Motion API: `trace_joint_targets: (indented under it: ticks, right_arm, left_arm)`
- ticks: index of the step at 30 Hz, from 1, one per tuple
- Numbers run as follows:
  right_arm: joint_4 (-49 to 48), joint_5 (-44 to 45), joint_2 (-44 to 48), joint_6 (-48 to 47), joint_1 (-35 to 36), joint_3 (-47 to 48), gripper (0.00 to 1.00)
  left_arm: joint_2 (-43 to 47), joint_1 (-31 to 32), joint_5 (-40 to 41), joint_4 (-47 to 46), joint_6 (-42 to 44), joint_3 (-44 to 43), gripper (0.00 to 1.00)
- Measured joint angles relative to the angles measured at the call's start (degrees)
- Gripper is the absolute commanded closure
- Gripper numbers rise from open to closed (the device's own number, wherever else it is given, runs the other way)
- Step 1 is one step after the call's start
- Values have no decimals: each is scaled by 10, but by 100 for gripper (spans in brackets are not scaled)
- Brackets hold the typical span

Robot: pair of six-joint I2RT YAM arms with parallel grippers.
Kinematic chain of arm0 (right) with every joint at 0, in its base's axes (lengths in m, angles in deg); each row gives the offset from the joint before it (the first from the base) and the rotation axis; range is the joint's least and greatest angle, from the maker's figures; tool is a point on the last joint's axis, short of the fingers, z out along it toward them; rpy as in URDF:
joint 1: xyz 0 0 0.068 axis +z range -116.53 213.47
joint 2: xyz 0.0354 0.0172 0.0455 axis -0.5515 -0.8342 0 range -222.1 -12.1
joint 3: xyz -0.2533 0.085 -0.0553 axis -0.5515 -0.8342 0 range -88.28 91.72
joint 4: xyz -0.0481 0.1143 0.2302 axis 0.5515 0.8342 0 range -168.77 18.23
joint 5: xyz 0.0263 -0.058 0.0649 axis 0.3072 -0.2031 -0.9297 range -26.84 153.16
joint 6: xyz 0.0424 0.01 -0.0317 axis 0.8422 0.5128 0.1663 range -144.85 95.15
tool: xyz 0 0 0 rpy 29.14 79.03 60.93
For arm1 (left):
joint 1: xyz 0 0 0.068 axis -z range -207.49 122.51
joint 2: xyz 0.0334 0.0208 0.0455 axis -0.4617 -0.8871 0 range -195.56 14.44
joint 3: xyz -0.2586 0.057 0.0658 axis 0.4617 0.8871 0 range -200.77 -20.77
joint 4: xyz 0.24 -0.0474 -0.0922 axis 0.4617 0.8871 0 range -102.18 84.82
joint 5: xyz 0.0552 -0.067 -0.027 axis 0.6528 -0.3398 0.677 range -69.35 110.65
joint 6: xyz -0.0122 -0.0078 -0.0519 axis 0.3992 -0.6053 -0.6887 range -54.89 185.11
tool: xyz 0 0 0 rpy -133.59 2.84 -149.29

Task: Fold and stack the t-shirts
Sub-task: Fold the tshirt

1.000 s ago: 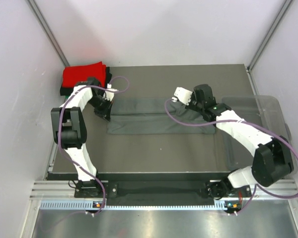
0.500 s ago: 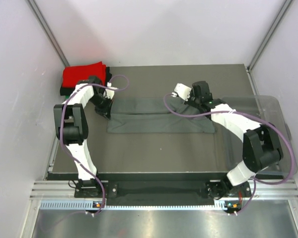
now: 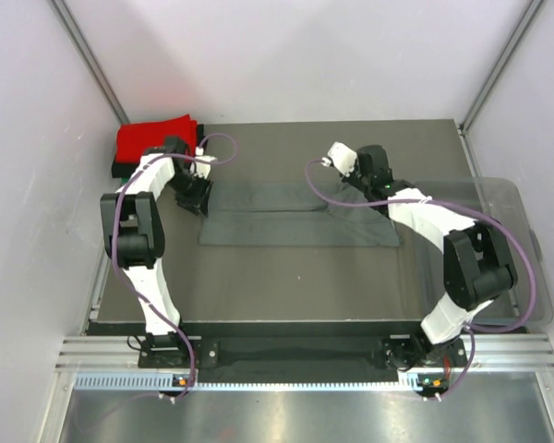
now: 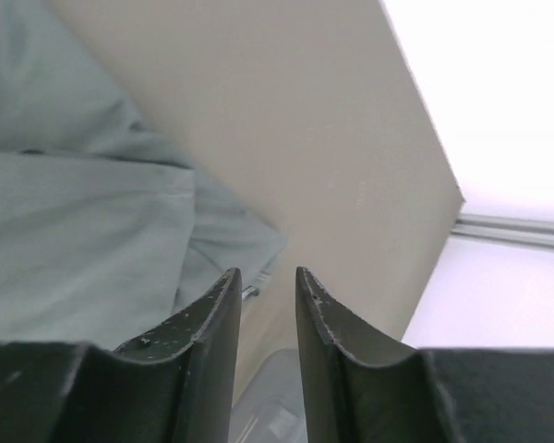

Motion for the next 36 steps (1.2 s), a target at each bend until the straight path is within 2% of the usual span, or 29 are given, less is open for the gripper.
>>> trace_joint_targets:
  ticks: [7, 14, 18, 21, 23, 24, 29, 36]
  right_arm:
    - [2, 9, 80, 33, -1, -4, 53]
    - [43, -34, 184, 72, -2, -38, 53]
    - [97, -71, 184, 107, -3, -39, 53]
    - [137, -105, 172, 132, -9, -39, 54]
    - [159, -130, 164, 146, -19, -40, 54]
    - [165, -141, 161, 152, -24, -43, 54]
    - [195, -173, 158, 168, -34, -58, 54]
    - [198, -193, 149, 175, -37, -58, 54]
  left_arm:
    - [61, 2, 39, -45, -17, 31, 53]
    - [185, 17, 16, -78, -9, 122, 56]
    - [217, 56, 9, -78, 23, 149, 57]
    - [217, 83, 13, -79, 52, 178, 53]
    - [217, 96, 22, -75, 78, 205, 39]
    - [217, 100, 29, -75, 93, 220, 37]
    - [218, 107, 60, -78, 149, 270, 40]
    - [203, 109, 86, -92, 181, 264, 41]
